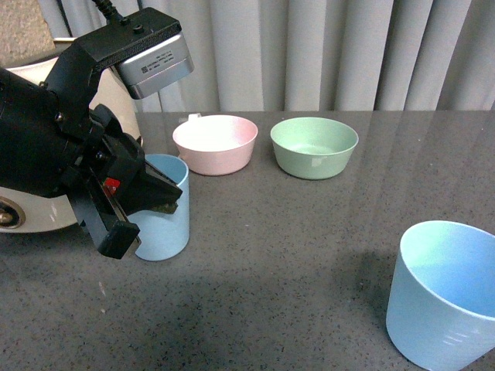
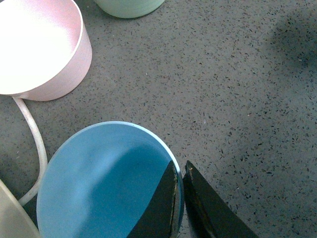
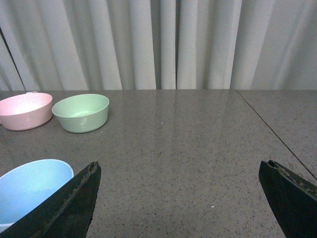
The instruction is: Stack blue cups with both arms
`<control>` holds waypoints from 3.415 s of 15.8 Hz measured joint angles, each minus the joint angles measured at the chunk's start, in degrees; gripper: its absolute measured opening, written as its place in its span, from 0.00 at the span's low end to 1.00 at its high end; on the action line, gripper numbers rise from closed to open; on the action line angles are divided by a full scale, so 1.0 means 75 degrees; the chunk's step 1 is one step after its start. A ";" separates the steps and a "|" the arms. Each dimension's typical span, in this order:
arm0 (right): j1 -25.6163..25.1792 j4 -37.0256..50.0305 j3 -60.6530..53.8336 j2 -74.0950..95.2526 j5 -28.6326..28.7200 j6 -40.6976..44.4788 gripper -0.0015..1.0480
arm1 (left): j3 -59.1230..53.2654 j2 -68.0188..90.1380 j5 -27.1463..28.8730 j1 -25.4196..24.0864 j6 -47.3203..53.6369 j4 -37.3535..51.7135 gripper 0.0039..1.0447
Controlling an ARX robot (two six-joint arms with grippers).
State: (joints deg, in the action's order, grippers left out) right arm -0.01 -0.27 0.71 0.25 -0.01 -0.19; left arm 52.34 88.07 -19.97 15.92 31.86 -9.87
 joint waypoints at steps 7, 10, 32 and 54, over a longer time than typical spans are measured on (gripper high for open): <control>0.0000 0.0000 0.0000 0.0000 0.0000 0.0000 0.94 | -0.0006 -0.0230 -0.0073 0.0015 -0.0015 -0.0189 0.01; 0.0000 0.0000 0.0000 0.0000 0.0000 0.0000 0.94 | 0.0134 -0.0848 -0.0207 0.0300 0.0012 -0.0490 0.01; 0.0000 0.0000 0.0000 0.0000 0.0000 0.0000 0.94 | -0.0309 -0.0455 0.0175 0.2544 0.0137 -0.0472 0.02; 0.0000 0.0006 0.0000 0.0000 0.0006 0.0003 0.94 | -0.4669 -0.7047 0.3911 -0.0938 -0.4188 0.3724 0.42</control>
State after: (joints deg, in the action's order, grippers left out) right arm -0.01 -0.23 0.71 0.25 0.03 -0.16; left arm 17.32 35.22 9.37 8.88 0.45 18.06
